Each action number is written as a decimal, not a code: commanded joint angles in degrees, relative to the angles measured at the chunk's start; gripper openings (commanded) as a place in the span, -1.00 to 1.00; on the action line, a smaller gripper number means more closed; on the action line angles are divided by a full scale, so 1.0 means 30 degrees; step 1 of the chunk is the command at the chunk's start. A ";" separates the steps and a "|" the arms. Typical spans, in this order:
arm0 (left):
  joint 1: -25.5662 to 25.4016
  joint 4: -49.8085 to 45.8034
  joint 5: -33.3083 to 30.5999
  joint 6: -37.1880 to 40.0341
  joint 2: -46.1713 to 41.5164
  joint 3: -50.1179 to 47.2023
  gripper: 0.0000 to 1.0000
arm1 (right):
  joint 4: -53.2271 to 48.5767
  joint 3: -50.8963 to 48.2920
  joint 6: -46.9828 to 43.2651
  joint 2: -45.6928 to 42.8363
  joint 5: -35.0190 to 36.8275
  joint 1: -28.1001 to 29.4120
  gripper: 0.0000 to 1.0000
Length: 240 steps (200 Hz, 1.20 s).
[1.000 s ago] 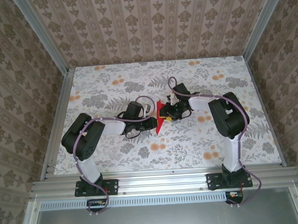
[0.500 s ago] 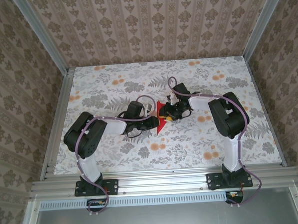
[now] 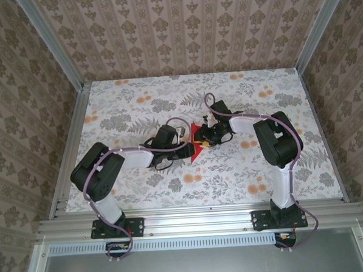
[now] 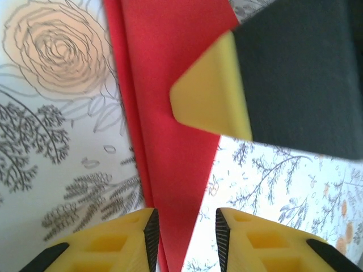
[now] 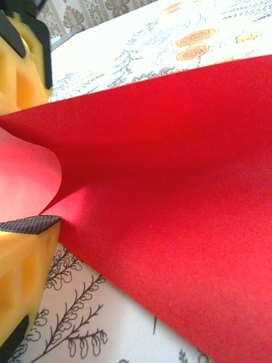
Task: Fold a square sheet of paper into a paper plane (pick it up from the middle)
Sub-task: Fold the wing for the fifth time at the center of the table.
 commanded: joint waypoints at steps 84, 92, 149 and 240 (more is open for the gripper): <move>-0.2236 -0.3154 -0.4209 0.1834 -0.0877 -0.0005 -0.48 | -0.1986 -0.0548 -0.0117 0.2124 0.3732 -0.0398 -0.22; -0.2239 -0.3174 -0.4153 0.1907 -0.0744 0.0122 -0.52 | -0.2012 -0.0522 -0.0124 0.2127 0.3749 -0.0405 -0.21; -0.2400 -0.3616 -0.4317 0.2274 -0.0373 0.0685 -0.57 | -0.2020 -0.0453 -0.0094 0.2156 0.3681 -0.0404 -0.22; -0.2802 -0.4446 -0.5224 0.2632 0.0137 0.1473 -0.62 | -0.2074 -0.0437 -0.0053 0.2223 0.3663 -0.0401 -0.22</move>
